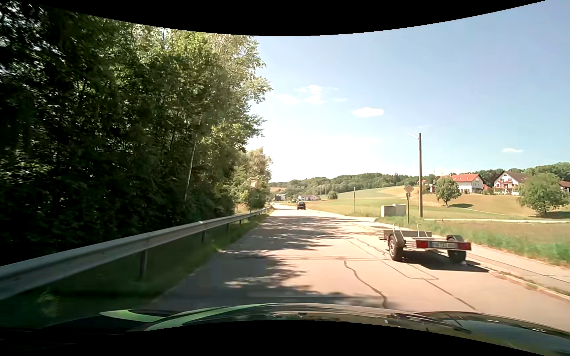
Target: Follow the waypoints while adhering to traffic rules and regulations
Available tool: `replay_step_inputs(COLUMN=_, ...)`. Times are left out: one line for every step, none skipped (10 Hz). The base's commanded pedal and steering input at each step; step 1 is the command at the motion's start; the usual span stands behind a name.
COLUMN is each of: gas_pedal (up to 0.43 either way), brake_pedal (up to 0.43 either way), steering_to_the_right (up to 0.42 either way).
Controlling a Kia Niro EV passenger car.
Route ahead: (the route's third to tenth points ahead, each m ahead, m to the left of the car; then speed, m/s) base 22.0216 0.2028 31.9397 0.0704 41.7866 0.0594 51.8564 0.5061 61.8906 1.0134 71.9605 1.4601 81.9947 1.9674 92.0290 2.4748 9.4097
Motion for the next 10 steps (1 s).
replay_step_inputs(gas_pedal=0.098, brake_pedal=0.000, steering_to_the_right=0.005)
replay_step_inputs(gas_pedal=0.098, brake_pedal=0.000, steering_to_the_right=0.005)
replay_step_inputs(gas_pedal=0.098, brake_pedal=0.000, steering_to_the_right=0.005)
replay_step_inputs(gas_pedal=0.098, brake_pedal=0.000, steering_to_the_right=0.005)
replay_step_inputs(gas_pedal=0.098, brake_pedal=0.000, steering_to_the_right=0.007)
replay_step_inputs(gas_pedal=0.087, brake_pedal=0.000, steering_to_the_right=0.013)
replay_step_inputs(gas_pedal=0.079, brake_pedal=0.000, steering_to_the_right=0.020)
replay_step_inputs(gas_pedal=0.067, brake_pedal=0.000, steering_to_the_right=0.027)
replay_step_inputs(gas_pedal=0.067, brake_pedal=0.000, steering_to_the_right=0.035)
replay_step_inputs(gas_pedal=0.067, brake_pedal=0.000, steering_to_the_right=0.044)
